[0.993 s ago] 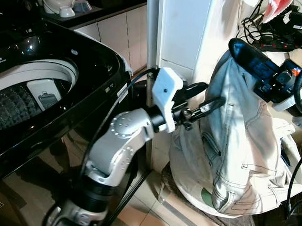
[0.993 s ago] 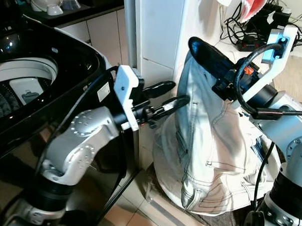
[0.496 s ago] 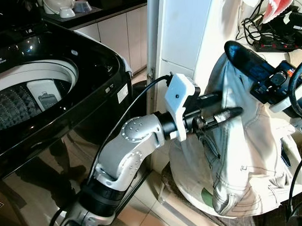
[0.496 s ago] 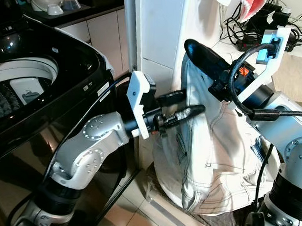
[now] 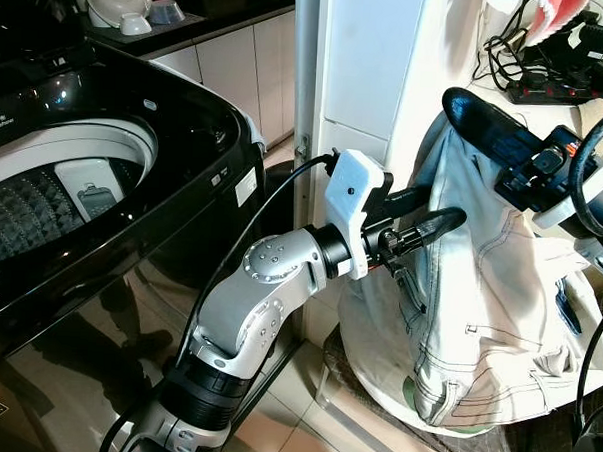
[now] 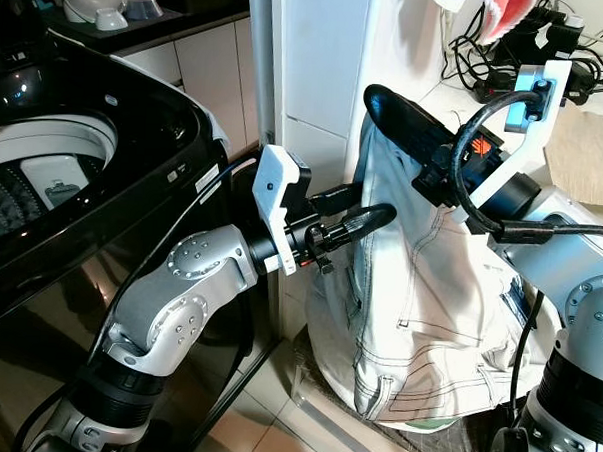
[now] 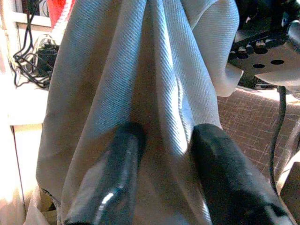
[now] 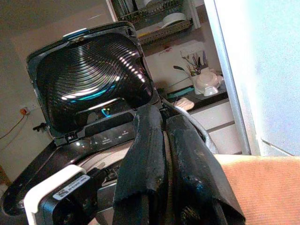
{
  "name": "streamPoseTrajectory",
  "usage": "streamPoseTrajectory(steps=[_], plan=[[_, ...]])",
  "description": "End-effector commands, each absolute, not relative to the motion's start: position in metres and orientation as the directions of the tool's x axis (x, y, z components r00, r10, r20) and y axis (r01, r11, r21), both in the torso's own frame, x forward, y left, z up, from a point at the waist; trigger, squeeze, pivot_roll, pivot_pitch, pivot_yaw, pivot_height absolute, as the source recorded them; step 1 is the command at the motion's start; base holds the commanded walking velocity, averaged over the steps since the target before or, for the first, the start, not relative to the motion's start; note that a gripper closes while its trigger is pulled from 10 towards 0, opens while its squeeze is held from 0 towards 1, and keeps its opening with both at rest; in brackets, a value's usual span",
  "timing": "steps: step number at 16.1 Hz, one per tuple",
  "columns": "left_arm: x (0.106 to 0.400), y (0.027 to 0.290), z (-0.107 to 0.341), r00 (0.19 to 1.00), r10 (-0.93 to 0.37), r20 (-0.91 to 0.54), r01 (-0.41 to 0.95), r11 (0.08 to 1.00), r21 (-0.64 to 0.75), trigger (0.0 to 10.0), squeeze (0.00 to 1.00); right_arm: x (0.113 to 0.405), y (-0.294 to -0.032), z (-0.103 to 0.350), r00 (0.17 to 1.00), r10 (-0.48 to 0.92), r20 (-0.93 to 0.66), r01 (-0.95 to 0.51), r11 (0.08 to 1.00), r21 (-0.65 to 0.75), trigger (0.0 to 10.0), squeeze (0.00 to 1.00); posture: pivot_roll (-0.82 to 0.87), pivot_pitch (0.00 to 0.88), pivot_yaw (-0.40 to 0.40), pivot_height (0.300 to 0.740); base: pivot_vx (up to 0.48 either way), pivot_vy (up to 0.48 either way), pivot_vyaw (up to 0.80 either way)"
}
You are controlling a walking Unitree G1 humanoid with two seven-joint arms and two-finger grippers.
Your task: Clothes washing
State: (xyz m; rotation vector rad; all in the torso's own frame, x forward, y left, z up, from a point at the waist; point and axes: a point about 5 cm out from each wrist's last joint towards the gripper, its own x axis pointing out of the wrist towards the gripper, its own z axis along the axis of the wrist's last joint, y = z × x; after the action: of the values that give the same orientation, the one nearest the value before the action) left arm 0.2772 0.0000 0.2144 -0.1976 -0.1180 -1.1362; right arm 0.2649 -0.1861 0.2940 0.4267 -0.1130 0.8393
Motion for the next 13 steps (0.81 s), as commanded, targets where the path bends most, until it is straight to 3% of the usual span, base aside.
streamPoseTrajectory(steps=[1,13], plan=[[0.2759,-0.0005,0.2177,0.407,-0.891,0.201,0.913,0.396,-0.095,0.0,0.0,0.2601,-0.1829,0.3002,0.638,0.711,0.296,-0.769,0.569,0.292,0.0,0.0,-0.11,0.0,0.024,0.74,0.0,0.0,0.0],[0.2813,0.0041,0.2149,0.431,-0.885,0.177,0.902,0.416,-0.115,0.0,0.0,0.2609,-0.1823,0.3003,0.654,0.7,0.287,-0.756,0.587,0.29,0.0,0.0,-0.12,0.0,0.034,0.74,0.0,0.0,0.0]])
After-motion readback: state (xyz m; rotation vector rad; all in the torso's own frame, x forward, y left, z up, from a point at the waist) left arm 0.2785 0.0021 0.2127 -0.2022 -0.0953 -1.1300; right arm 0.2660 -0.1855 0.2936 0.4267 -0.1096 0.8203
